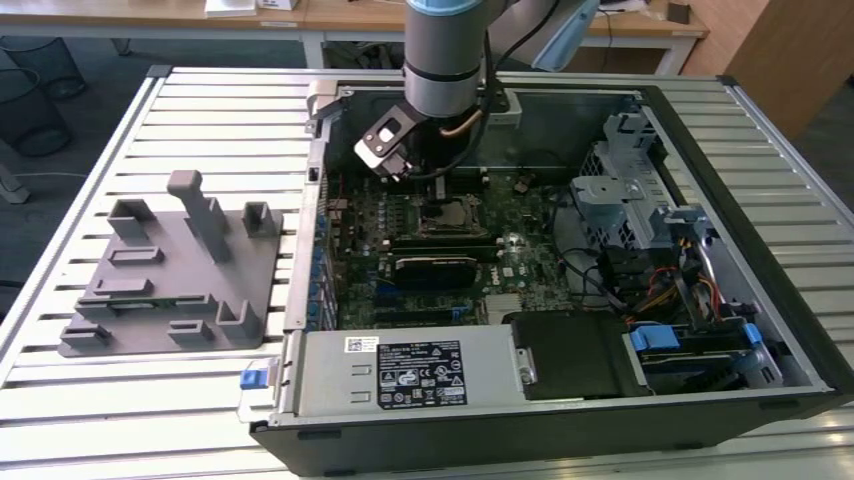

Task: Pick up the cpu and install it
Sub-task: 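Close the cpu cover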

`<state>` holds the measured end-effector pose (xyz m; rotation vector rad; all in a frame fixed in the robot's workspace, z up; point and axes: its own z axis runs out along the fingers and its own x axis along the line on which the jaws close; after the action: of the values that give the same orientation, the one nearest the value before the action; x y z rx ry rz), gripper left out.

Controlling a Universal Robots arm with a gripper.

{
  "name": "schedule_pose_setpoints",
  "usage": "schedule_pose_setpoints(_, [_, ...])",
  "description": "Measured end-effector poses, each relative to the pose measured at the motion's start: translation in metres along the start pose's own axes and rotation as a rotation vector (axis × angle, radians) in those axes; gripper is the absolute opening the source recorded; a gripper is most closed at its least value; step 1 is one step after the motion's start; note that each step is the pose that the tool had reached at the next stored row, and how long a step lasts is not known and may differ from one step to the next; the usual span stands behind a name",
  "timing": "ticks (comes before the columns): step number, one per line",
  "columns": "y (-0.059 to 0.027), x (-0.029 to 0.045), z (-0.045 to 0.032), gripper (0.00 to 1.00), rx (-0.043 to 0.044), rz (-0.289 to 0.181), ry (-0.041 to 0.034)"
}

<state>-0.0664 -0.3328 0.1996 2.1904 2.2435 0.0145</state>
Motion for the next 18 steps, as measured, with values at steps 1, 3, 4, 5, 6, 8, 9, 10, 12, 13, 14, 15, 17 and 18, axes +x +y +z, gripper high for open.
schedule_pose_setpoints(1, [0.0000, 0.0000, -0.0006, 0.11, 0.0001, 0.000, 0.0004])
schedule_pose_setpoints(3, [0.0001, 0.0000, -0.0026, 0.11, 0.0000, 0.000, 0.0012])
schedule_pose_setpoints(4, [0.0001, 0.0000, -0.0040, 0.11, 0.0000, 0.000, 0.0015])
schedule_pose_setpoints(5, [0.0001, 0.0000, -0.0057, 0.11, 0.0000, 0.000, 0.0018])
schedule_pose_setpoints(6, [0.0001, 0.0000, -0.0076, 0.11, -0.0001, 0.000, 0.0022])
schedule_pose_setpoints(8, [0.0002, 0.0000, -0.0121, 0.11, -0.0001, 0.000, 0.0029])
schedule_pose_setpoints(9, [0.0002, 0.0000, -0.0144, 0.11, -0.0002, 0.000, 0.0036])
schedule_pose_setpoints(10, [0.0002, 0.0000, -0.0171, 0.11, -0.0001, 0.000, 0.0040])
schedule_pose_setpoints(12, [0.0003, 0.0000, -0.0228, 0.11, -0.0001, 0.000, 0.0048])
schedule_pose_setpoints(13, [0.0003, 0.0000, -0.0251, 0.11, 0.0000, 0.000, 0.0050])
schedule_pose_setpoints(14, [0.0003, 0.0000, -0.0267, 0.11, -0.0002, 0.000, 0.0054])
schedule_pose_setpoints(15, [0.0003, 0.0000, -0.0275, 0.11, -0.0001, 0.000, 0.0058])
schedule_pose_setpoints(17, [0.0031, 0.0001, -0.0273, 0.11, -0.0003, 0.000, 0.0072])
schedule_pose_setpoints(18, [0.0054, -0.0001, -0.0274, 0.11, -0.0001, 0.000, 0.0071])
